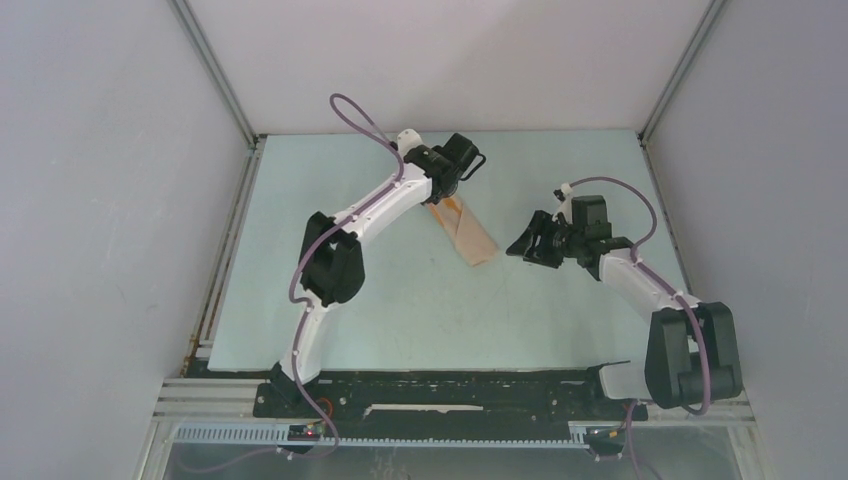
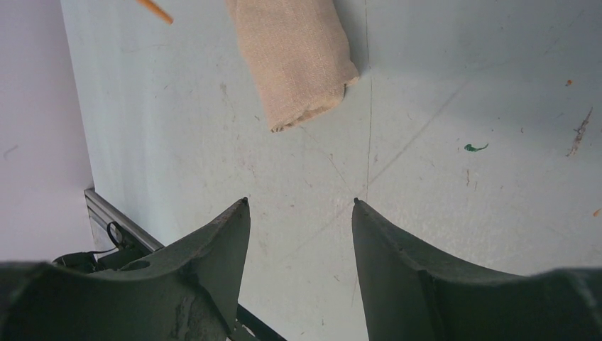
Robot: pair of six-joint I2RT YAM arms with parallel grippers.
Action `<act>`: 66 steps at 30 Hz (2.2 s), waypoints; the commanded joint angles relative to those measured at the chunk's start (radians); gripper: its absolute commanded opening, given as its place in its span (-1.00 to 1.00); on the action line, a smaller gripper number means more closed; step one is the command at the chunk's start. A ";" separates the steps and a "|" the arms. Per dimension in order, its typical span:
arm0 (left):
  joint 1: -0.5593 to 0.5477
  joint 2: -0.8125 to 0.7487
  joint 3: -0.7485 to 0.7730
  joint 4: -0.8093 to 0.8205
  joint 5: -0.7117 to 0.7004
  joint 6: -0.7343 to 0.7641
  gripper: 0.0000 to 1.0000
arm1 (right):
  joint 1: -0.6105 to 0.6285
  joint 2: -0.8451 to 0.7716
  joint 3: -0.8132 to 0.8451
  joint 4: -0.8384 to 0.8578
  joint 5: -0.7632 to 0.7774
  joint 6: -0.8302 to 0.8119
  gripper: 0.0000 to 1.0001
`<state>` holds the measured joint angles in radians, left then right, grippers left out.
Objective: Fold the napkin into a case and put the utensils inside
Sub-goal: Insert the knife into the folded napkin.
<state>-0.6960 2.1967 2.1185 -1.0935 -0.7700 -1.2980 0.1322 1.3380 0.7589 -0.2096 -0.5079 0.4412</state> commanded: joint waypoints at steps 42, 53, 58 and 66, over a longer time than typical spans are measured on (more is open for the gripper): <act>0.047 0.133 0.015 0.187 0.262 -0.041 -1.00 | 0.010 0.058 -0.006 0.070 -0.024 0.024 0.25; 0.017 0.099 -0.035 0.191 0.310 -0.067 -1.00 | 0.012 0.100 -0.007 0.094 -0.052 0.037 0.28; 0.005 0.097 -0.050 0.197 0.328 -0.059 -1.00 | 0.027 0.175 0.019 0.106 -0.093 0.046 0.30; -0.007 0.091 -0.084 0.225 0.370 -0.029 -1.00 | 0.035 0.349 0.077 0.182 -0.170 0.098 0.13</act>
<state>-0.6956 2.3554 2.0556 -0.8806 -0.4240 -1.3430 0.1600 1.6314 0.7776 -0.0990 -0.6292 0.5049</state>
